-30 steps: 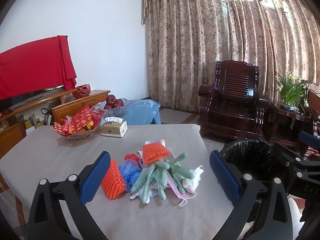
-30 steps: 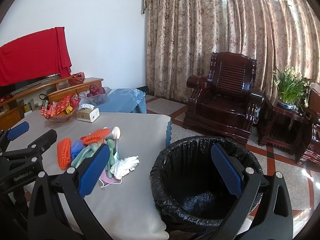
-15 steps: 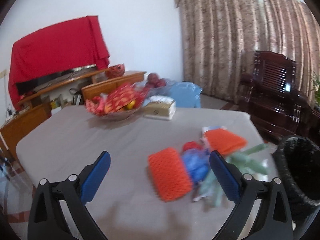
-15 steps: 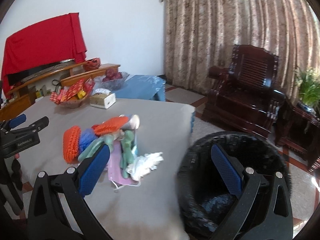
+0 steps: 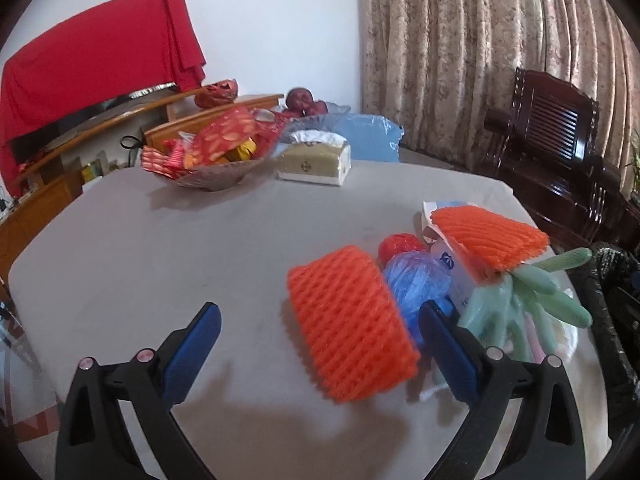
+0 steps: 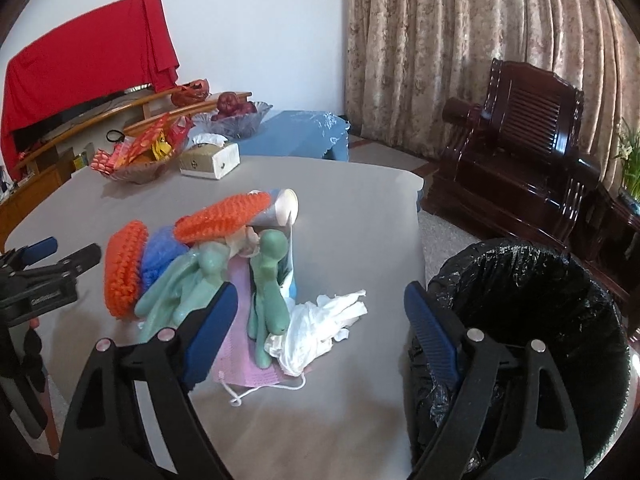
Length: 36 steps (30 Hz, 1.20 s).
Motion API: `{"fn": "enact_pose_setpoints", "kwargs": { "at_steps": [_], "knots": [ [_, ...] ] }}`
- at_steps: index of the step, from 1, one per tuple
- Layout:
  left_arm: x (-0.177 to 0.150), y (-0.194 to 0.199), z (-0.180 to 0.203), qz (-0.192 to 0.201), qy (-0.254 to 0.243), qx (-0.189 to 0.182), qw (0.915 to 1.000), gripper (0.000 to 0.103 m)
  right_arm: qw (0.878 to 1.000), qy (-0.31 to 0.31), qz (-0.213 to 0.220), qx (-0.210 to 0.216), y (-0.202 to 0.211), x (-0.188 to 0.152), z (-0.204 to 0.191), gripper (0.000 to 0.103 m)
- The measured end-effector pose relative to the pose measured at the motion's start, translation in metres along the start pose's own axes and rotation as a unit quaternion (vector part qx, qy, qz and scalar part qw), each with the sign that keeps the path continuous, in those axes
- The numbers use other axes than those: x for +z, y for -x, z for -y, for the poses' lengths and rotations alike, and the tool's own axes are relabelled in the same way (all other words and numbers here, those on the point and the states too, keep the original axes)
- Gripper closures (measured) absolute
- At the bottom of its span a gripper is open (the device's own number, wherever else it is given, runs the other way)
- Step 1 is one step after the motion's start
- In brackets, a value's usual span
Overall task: Collect trash
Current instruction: 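Grasp an orange foam net with the left tool while the right tool grasps another, then carry the orange foam nets over the bin and open both tools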
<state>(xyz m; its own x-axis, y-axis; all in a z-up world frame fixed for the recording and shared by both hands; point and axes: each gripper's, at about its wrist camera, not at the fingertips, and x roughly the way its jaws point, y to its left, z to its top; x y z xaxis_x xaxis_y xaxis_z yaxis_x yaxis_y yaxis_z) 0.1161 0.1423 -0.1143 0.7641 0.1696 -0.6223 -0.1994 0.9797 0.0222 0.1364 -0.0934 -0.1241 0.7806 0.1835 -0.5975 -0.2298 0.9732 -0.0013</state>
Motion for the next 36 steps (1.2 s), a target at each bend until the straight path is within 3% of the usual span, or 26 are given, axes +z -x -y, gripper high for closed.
{"fn": "enact_pose_setpoints", "kwargs": {
  "at_steps": [3, 5, 7, 9, 13, 19, 29, 33, 36],
  "knots": [
    [0.002, -0.019, 0.005, -0.019, -0.006, -0.008, 0.9998, 0.008, 1.000, 0.010, 0.005, -0.001, -0.004, 0.006, -0.001, 0.020],
    [0.000, -0.030, 0.008, -0.036, -0.013, -0.015, 0.9992, 0.015, 1.000, 0.016, 0.011, -0.001, -0.005, 0.011, -0.002, 0.020],
    [-0.003, -0.037, 0.007, -0.055, -0.010, -0.033, 0.9979, 0.029, 1.000, 0.019, 0.017, 0.002, -0.005, 0.017, -0.004, 0.020],
    [-0.005, -0.041, 0.003, -0.069, 0.002, -0.068, 0.9953, 0.052, 1.000, 0.023, 0.020, 0.009, -0.007, 0.023, -0.007, 0.020],
    [-0.004, -0.033, -0.003, -0.062, 0.015, -0.101, 0.9929, 0.082, 0.999, 0.028, 0.027, 0.025, -0.013, 0.037, -0.019, 0.020],
    [0.010, -0.020, -0.020, -0.036, 0.032, -0.100, 0.9938, 0.089, 0.997, 0.042, 0.030, 0.049, -0.027, 0.055, -0.044, 0.020],
    [0.030, -0.013, -0.040, 0.003, 0.042, -0.068, 0.9968, 0.090, 0.997, 0.043, -0.033, 0.053, -0.084, 0.061, -0.075, 0.028],
    [0.035, -0.011, -0.037, 0.013, 0.038, -0.070, 0.9968, 0.090, 0.994, 0.044, -0.071, 0.066, -0.101, 0.056, -0.080, 0.043],
    [0.036, -0.010, -0.035, 0.017, 0.037, -0.074, 0.9965, 0.090, 0.991, 0.051, -0.084, 0.093, -0.103, 0.053, -0.085, 0.071]
  ]
}}
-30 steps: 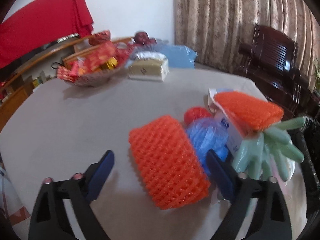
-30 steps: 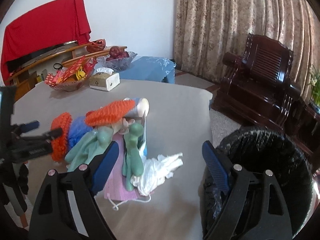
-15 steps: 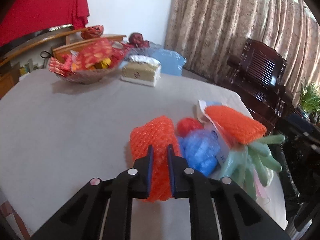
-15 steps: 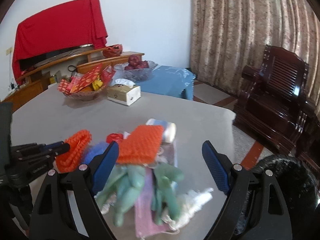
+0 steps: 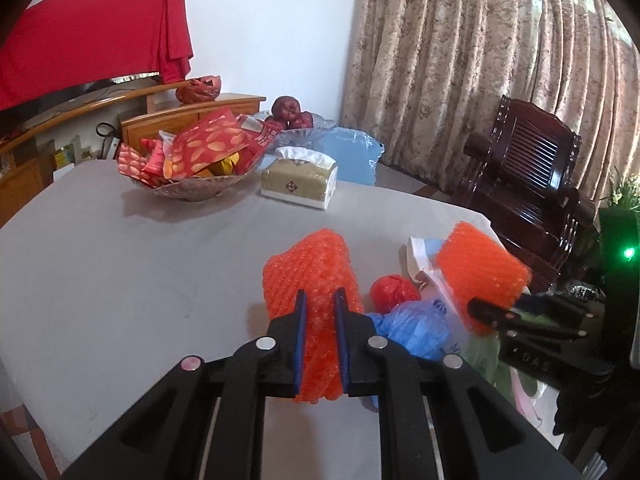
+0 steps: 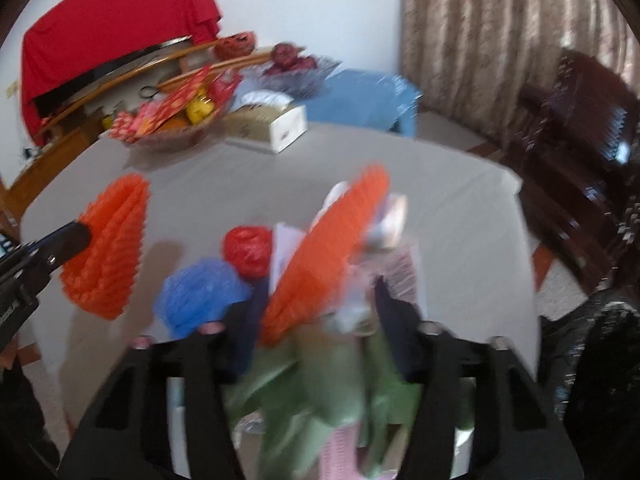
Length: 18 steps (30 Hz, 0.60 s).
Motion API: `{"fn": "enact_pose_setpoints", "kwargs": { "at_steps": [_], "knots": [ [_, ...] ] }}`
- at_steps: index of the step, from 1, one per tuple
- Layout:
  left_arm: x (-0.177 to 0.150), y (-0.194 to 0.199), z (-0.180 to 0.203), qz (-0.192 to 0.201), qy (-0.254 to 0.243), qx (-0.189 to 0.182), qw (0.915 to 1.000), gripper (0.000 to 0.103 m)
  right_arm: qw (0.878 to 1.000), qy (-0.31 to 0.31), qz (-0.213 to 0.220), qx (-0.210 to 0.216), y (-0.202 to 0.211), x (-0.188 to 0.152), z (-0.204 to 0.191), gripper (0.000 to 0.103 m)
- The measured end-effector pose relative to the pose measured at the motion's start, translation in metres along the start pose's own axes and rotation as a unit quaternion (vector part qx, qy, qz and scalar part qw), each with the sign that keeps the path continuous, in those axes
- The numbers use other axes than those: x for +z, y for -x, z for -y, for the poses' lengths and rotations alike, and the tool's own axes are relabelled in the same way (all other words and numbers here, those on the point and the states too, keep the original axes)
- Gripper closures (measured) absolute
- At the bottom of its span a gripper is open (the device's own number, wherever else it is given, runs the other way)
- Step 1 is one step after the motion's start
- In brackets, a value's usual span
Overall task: Collect trash
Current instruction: 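Carry the orange foam nets over the bin and open both tools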
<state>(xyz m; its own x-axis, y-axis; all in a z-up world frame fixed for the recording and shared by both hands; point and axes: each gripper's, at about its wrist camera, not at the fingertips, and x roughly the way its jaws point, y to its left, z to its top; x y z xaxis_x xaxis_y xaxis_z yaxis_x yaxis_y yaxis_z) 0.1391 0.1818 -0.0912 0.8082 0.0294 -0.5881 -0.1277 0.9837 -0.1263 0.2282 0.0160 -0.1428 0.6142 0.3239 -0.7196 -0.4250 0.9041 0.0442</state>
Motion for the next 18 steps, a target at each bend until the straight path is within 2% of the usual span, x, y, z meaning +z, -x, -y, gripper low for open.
{"fn": "enact_pose_setpoints", "kwargs": {
  "at_steps": [1, 2, 4, 11, 15, 18],
  "knots": [
    [0.001, 0.001, 0.001, 0.002, -0.001, -0.001, 1.0000, 0.090, 1.000, 0.003, 0.007, 0.003, 0.003, 0.000, -0.001, 0.076],
    [0.002, 0.002, 0.002, 0.004, -0.001, -0.002, 1.0000, 0.090, 1.000, 0.003, 0.012, 0.018, 0.006, 0.002, -0.001, 0.094],
    [0.004, 0.004, 0.003, 0.008, -0.002, -0.003, 1.0000, 0.090, 0.999, -0.005, 0.023, 0.034, 0.014, 0.004, 0.001, 0.093],
    [0.021, 0.020, 0.021, 0.030, -0.015, -0.017, 0.9993, 0.090, 0.995, -0.026, 0.079, 0.050, 0.064, 0.013, 0.020, 0.093],
    [0.029, 0.029, 0.049, 0.043, -0.032, -0.046, 0.9975, 0.090, 0.993, -0.045, 0.107, 0.035, 0.099, 0.009, 0.045, 0.093],
    [0.033, 0.033, 0.086, 0.049, -0.055, -0.084, 0.9938, 0.090, 0.991, -0.059, 0.122, 0.013, 0.126, -0.002, 0.069, 0.093]
  ]
}}
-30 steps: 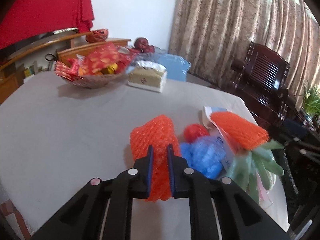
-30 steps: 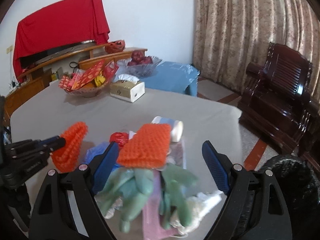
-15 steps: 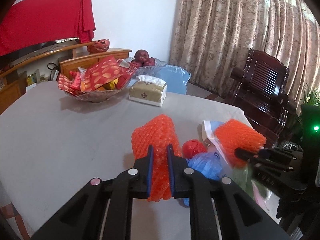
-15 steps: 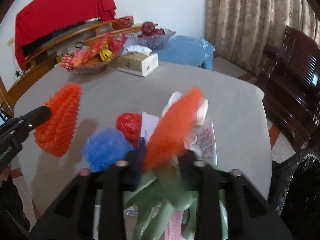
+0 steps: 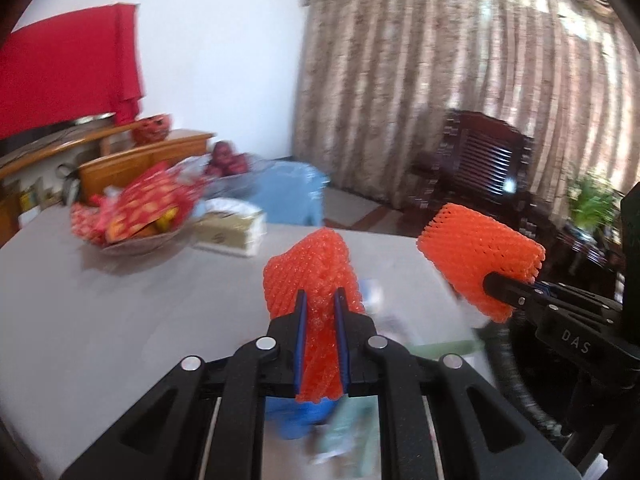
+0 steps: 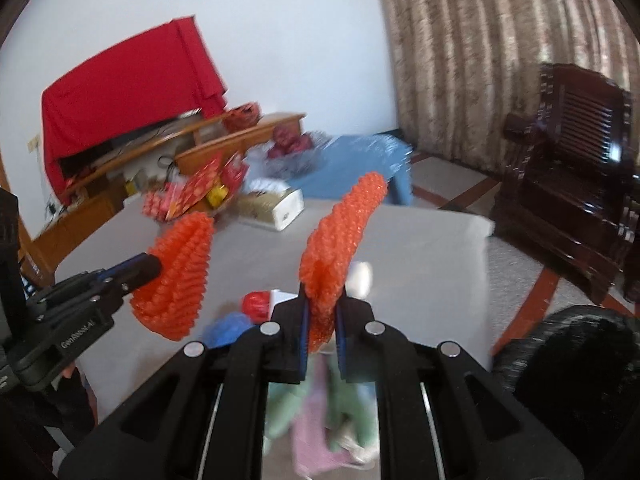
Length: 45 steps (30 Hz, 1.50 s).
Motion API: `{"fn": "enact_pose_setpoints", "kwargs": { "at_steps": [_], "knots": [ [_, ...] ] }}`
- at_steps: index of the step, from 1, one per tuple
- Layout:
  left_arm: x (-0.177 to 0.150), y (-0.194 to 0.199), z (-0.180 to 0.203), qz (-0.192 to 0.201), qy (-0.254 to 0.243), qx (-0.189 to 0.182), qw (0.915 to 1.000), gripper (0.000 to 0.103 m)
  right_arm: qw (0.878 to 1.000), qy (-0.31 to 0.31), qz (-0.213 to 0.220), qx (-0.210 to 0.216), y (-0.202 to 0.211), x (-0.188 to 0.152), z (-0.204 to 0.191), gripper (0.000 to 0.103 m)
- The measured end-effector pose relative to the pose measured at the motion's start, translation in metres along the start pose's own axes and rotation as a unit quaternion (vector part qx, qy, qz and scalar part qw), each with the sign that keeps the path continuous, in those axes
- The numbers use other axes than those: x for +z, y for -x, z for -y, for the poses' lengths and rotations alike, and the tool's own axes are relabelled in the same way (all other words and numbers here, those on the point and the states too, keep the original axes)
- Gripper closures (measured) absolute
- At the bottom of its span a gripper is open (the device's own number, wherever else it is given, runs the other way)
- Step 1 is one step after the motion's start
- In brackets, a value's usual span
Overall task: Collect trash
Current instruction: 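Carry the orange foam nets over the bin and open both tools, then grasp the blue plastic bag with the left tool while the right tool grasps green gloves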
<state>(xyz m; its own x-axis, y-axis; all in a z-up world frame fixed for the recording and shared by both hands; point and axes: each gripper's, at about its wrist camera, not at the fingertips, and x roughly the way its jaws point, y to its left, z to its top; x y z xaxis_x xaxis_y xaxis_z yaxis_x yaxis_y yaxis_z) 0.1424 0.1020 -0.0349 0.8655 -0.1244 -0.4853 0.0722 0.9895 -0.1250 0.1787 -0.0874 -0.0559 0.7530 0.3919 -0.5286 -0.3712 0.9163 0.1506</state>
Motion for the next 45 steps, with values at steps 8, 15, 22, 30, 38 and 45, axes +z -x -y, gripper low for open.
{"fn": "enact_pose_setpoints", "kwargs": {
  "at_steps": [8, 15, 22, 30, 38, 45],
  "knots": [
    [-0.004, -0.021, 0.105, -0.016, -0.049, -0.108, 0.9928, 0.090, 0.994, -0.032, 0.010, -0.104, 0.070, -0.033, 0.081, 0.093],
    [-0.017, -0.049, 0.194, -0.038, -0.083, -0.186, 0.9783, 0.090, 0.981, -0.069, -0.007, -0.181, 0.104, -0.078, 0.149, 0.093],
    [-0.034, -0.074, 0.261, -0.061, -0.101, -0.235, 0.9647, 0.087, 0.969, -0.096, -0.017, -0.228, 0.117, -0.110, 0.191, 0.089],
    [-0.039, -0.079, 0.274, -0.081, -0.085, -0.277, 0.9537, 0.037, 0.954, -0.116, -0.018, -0.276, 0.130, -0.127, 0.214, 0.040],
    [-0.023, -0.055, 0.218, -0.032, -0.093, -0.195, 0.9757, 0.025, 0.958, -0.117, 0.020, -0.260, 0.130, -0.116, 0.190, 0.006],
    [-0.013, -0.019, 0.123, 0.012, -0.085, -0.072, 0.9937, 0.022, 0.977, -0.085, 0.039, -0.190, 0.093, -0.085, 0.127, 0.005]
  ]
}}
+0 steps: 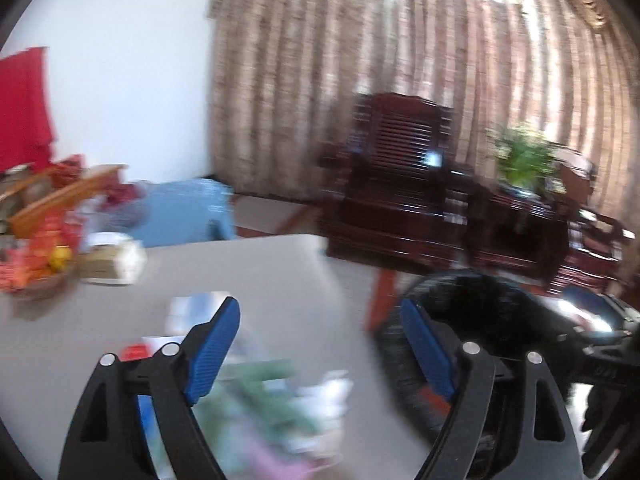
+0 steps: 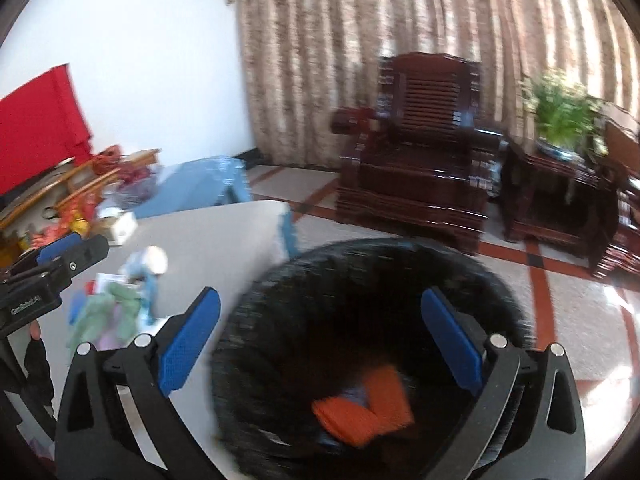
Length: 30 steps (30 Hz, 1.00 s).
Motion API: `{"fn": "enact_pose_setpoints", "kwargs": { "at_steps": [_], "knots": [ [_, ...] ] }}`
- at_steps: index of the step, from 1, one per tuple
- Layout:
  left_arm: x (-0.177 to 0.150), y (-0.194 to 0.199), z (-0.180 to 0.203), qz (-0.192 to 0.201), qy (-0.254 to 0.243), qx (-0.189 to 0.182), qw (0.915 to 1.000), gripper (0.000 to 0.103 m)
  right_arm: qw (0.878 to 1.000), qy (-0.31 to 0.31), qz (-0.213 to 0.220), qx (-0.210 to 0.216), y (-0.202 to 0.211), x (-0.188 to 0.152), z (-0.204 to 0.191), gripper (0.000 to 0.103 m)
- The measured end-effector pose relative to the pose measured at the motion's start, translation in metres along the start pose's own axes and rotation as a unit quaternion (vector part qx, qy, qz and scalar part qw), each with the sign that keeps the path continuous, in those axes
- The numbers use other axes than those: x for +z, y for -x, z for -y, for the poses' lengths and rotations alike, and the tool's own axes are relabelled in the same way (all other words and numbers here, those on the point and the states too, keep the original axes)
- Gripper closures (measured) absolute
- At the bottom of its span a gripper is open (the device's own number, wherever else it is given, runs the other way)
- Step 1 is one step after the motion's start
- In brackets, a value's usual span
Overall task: Collect trash
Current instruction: 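Grasp the blue plastic bag with the left tool while the right tool grasps green gloves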
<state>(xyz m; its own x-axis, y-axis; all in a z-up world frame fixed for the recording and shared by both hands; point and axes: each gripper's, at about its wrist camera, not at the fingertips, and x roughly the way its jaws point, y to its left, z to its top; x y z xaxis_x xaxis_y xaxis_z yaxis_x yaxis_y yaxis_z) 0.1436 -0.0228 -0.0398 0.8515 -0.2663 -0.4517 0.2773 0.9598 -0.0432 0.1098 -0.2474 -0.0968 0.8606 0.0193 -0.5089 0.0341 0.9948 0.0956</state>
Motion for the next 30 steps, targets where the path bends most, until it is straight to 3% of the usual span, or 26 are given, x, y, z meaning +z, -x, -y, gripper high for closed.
{"fn": "enact_pose_setpoints", "kwargs": {
  "at_steps": [3, 6, 12, 26, 28, 30],
  "knots": [
    [-0.009, 0.019, -0.044, 0.010, 0.007, 0.066, 0.9978, 0.022, 0.999, 0.016, 0.007, 0.033, -0.006, 0.005, -0.034, 0.005],
    [-0.020, 0.027, -0.082, 0.000, 0.024, 0.109, 0.9937, 0.022, 0.997, 0.035, 0.012, 0.064, -0.015, 0.008, -0.069, 0.005],
    [-0.049, 0.029, -0.124, -0.025, 0.041, 0.163, 0.9854, 0.022, 0.993, 0.072, 0.003, 0.093, -0.029, 0.003, -0.118, 0.005],
    [-0.093, -0.023, -0.150, -0.105, 0.077, 0.134, 0.9823, 0.022, 0.990, 0.101, -0.028, 0.094, -0.043, -0.015, -0.139, 0.005],
    [-0.097, -0.030, -0.151, -0.117, 0.084, 0.120, 0.9823, 0.030, 0.990, 0.102, -0.028, 0.094, -0.043, -0.015, -0.139, 0.005],
    [-0.102, -0.036, -0.151, -0.133, 0.096, 0.100, 0.9813, 0.062, 0.990, 0.104, -0.029, 0.095, -0.045, -0.016, -0.140, 0.005]
  ]
}}
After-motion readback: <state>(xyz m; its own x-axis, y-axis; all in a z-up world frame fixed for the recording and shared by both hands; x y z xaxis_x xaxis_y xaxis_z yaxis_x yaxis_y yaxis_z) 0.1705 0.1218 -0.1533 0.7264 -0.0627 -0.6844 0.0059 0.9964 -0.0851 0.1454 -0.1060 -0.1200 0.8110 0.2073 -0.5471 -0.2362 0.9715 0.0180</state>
